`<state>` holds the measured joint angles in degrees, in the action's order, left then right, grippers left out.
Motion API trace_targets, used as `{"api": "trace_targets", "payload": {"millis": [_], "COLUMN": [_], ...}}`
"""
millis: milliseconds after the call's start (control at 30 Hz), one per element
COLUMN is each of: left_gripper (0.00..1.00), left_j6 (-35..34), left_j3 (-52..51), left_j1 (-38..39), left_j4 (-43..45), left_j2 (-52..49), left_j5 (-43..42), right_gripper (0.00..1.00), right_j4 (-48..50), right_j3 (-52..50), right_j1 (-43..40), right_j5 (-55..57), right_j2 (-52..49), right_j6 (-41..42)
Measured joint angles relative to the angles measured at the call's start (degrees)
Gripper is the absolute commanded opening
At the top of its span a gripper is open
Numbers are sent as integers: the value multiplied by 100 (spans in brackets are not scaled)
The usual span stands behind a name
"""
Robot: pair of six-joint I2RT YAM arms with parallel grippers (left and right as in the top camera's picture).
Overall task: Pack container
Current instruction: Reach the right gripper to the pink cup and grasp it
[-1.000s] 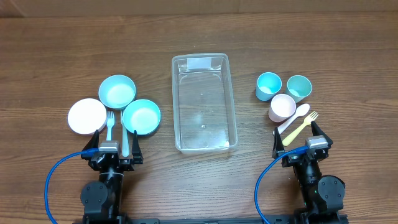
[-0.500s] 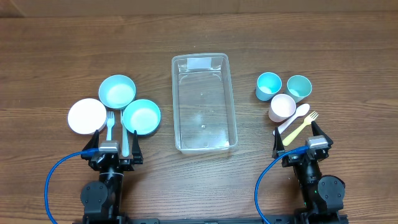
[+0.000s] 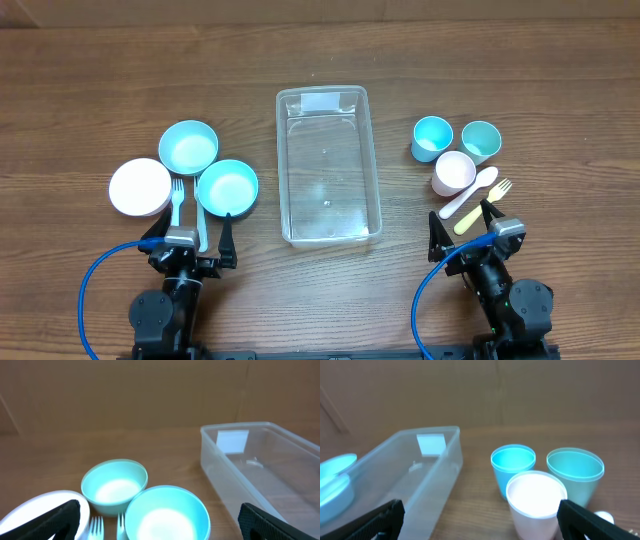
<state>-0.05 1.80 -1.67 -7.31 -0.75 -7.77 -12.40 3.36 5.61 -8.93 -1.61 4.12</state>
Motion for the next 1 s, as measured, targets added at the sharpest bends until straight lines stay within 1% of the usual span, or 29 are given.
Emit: {"api": "trace_targets", "payload": {"millis": [33, 100, 167, 233, 267, 300, 367, 467, 567, 633, 733, 833, 900, 1000], "left_gripper": [100, 100, 100, 100, 100, 100, 100, 100, 100, 100, 100, 100, 100, 100], "left_j6": [-13, -153, -184, -236, -258, -271, -282, -297, -297, -297, -299, -299, -297, -297], "left_j3": [22, 317, 660, 1296, 1672, 1943, 2645, 3908, 5062, 5740, 6483, 6618, 6618, 6618], "left_j1": [0, 0, 0, 0, 0, 0, 0, 0, 0, 0, 0, 0, 0, 0], "left_j4": [-42, -612, -761, -863, -931, -997, -1292, -2041, -2802, -3211, -3676, -3705, -3740, -3729], "left_j2": [0, -9, -87, -448, -743, -1029, -1814, -3123, -4188, -4843, -5740, -6345, -6620, -6924], "left_j5": [-2, -61, -59, -59, -59, -57, -63, -63, -61, -61, -61, -61, -61, -66], "right_gripper": [100, 100, 100, 100, 100, 100, 100, 100, 100, 100, 100, 100, 100, 100], "right_j4": [-273, -577, -776, -890, -1023, -1381, -1784, -2610, -3110, -3143, -3265, -3370, -3569, -4153], "right_j3": [155, 544, 1078, 1558, 2044, 2527, 3451, 4741, 5639, 5919, 6000, 6028, 6159, 6760], "right_j1": [0, 0, 0, 0, 0, 0, 0, -2, 0, 0, 0, 0, 0, -57], "right_j5": [-26, -74, -72, -72, -70, -72, -74, -74, -68, -116, -361, -319, -39, 619], "right_j2": [-68, -356, -767, -1228, -1731, -2221, -3209, -4428, -5320, -5661, -5930, -6122, -6349, -6891], "right_j6": [26, 66, 83, 96, 111, 122, 125, 140, 146, 190, 339, 404, 472, 664]}}
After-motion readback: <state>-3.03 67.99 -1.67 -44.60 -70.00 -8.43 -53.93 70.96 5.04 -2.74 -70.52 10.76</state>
